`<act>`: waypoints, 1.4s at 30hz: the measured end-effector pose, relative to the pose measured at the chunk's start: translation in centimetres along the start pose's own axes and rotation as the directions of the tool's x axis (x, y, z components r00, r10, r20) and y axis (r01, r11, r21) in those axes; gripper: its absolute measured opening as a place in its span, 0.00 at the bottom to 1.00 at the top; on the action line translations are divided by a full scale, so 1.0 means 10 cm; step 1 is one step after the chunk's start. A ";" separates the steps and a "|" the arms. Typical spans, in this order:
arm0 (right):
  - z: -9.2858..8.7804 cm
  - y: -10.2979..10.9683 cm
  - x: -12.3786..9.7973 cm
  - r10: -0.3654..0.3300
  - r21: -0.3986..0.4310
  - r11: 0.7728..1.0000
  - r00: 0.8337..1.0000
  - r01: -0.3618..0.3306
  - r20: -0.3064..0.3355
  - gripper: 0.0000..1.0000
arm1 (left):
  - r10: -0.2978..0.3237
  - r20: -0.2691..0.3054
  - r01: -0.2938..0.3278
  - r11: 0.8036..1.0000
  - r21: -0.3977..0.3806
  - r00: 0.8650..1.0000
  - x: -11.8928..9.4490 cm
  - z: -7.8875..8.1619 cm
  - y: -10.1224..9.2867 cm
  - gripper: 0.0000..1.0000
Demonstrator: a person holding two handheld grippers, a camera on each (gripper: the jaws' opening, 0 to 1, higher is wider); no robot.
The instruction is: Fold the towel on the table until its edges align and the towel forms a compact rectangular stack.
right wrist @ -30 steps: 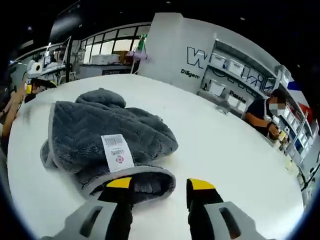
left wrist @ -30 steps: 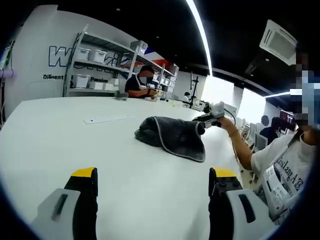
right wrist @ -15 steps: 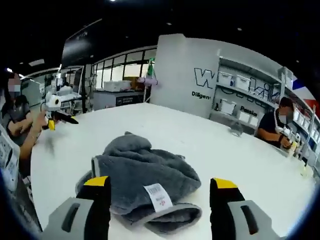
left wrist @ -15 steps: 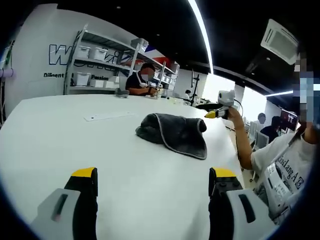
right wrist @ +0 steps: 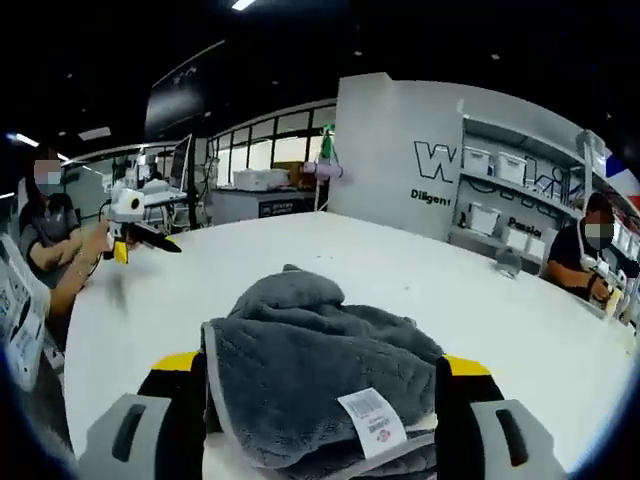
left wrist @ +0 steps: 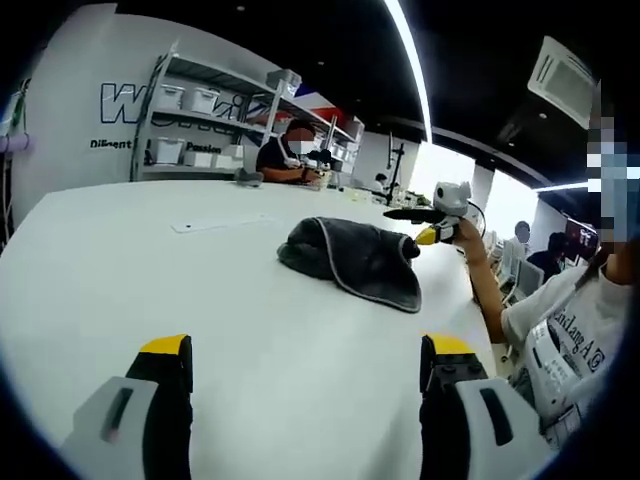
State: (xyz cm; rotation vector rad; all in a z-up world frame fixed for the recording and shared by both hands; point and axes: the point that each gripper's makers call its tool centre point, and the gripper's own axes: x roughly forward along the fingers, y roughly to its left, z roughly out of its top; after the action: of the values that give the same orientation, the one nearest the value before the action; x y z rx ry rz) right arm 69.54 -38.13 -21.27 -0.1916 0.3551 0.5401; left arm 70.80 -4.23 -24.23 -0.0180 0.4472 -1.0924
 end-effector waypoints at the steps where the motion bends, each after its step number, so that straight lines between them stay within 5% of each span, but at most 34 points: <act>1: -0.01 0.01 0.01 -0.002 -0.005 1.000 1.000 0.002 -0.007 0.99 | 0.006 -0.006 -0.006 1.000 0.001 1.000 0.01 -0.01 0.01 0.99; 10: 0.02 0.01 -0.06 0.018 -0.002 1.000 1.000 -0.018 0.016 0.99 | -0.058 -0.008 0.058 0.998 -0.012 0.998 0.11 0.01 -0.14 0.99; 22: 0.05 -0.06 -0.17 -0.001 0.001 1.000 0.999 0.001 0.051 0.99 | -0.051 0.034 0.050 0.999 0.017 0.998 0.28 0.50 -0.27 0.99; 35: 0.16 0.07 -0.23 0.033 -0.015 0.999 0.994 -0.032 0.105 0.99 | -0.158 -0.076 0.164 0.982 0.091 0.985 1.10 0.79 -0.58 0.94; 42: 0.19 0.10 -0.25 0.044 -0.030 0.999 0.993 -0.041 0.113 0.99 | -0.240 -0.105 0.245 0.969 0.039 0.965 1.55 0.79 -0.59 0.80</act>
State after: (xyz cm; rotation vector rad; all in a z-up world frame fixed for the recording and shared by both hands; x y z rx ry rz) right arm 67.57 -37.96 -18.70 -0.1797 0.2413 0.5954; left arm 74.47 -21.90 -20.95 0.0281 0.5153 -1.3500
